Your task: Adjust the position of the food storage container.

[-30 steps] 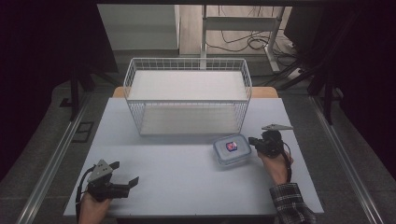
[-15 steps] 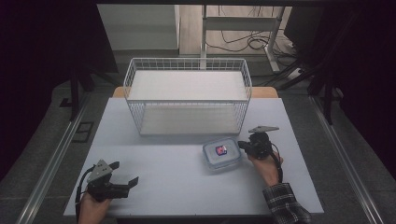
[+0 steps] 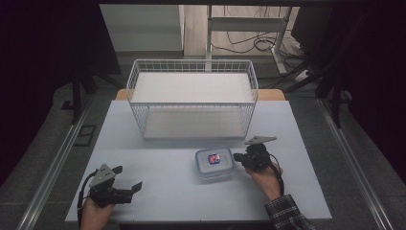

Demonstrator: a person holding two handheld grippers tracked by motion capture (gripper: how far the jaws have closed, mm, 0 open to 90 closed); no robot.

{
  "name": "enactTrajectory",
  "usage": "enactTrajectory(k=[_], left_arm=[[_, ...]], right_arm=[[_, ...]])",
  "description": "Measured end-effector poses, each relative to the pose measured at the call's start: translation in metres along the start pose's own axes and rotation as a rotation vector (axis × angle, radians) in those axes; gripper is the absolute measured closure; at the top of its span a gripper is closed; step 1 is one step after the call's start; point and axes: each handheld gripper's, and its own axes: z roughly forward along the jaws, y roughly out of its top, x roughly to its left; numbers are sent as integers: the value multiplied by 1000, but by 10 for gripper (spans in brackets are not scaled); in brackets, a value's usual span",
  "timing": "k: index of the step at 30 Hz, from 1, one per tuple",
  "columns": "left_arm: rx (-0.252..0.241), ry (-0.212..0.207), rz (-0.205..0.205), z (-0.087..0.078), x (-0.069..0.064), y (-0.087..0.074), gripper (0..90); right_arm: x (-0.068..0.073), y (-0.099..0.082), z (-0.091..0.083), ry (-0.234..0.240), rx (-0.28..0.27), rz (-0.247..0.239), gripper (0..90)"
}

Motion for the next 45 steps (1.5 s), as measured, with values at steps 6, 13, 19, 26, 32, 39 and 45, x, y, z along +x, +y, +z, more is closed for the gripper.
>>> enactTrajectory(k=[6, 13, 19, 26, 32, 39, 45], left_arm=[[2, -2, -2, 0, 0, 0, 16], [8, -11, -12, 1, -1, 1, 20], [14, -20, -12, 1, -3, 2, 24], [19, -37, 0, 0, -7, 4, 40], [39, -59, 28, 3, -17, 7, 37], [63, -31, 93, 7, -23, 6, 34], [73, -32, 62, 9, -20, 5, 27]], right_arm=[[12, -1, 2, 35, 8, -15, 893], [28, -1, 5, 61, 14, -46, 893], [39, -1, 5, 52, 13, -76, 893], [38, -10, -22, 32, -50, -90, 818], [42, -26, -45, 9, -90, -104, 616], [43, -47, -58, -18, -126, -108, 263], [42, -60, -51, -16, -97, -120, 91]])
